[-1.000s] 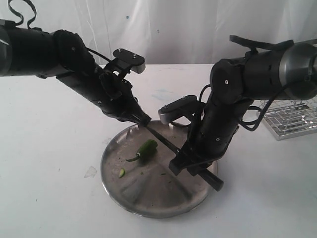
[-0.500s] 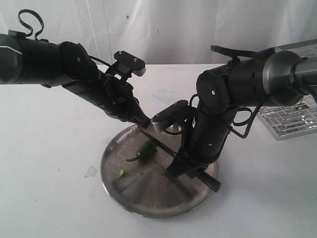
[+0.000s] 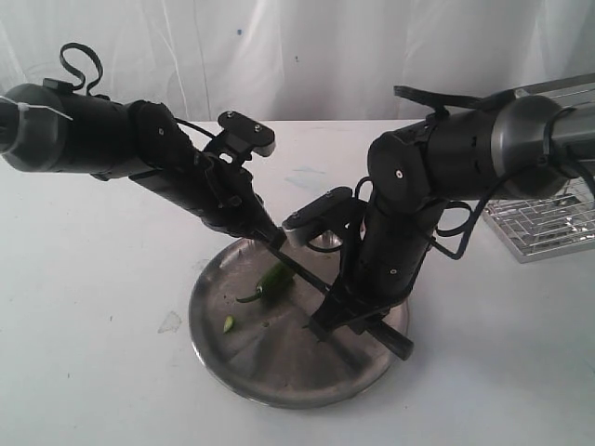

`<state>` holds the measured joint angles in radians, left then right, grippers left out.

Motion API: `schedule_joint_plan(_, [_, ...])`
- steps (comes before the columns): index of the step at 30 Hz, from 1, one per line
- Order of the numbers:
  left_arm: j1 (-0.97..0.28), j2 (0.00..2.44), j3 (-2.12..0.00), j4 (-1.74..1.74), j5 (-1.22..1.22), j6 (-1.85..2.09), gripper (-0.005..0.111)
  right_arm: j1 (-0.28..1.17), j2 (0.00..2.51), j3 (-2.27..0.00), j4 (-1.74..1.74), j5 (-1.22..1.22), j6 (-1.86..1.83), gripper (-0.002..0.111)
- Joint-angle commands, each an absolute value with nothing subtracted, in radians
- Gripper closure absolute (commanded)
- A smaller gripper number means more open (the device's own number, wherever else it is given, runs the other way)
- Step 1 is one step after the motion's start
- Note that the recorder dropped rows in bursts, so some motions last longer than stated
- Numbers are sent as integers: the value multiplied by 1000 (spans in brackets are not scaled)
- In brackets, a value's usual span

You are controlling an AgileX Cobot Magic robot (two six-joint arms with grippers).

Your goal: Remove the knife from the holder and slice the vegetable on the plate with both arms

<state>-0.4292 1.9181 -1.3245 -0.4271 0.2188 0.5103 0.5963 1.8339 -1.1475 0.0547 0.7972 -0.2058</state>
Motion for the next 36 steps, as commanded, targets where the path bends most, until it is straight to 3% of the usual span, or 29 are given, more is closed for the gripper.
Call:
schedule_joint_plan(1, [-430,1913,-1317,-443,216,504,107,597,1844,-1155,51,789,-203,108])
schedule_joint_plan(36, [-432,1965,-1317,-542,182,483,107,597,1845,-1155,51,784,-203,108])
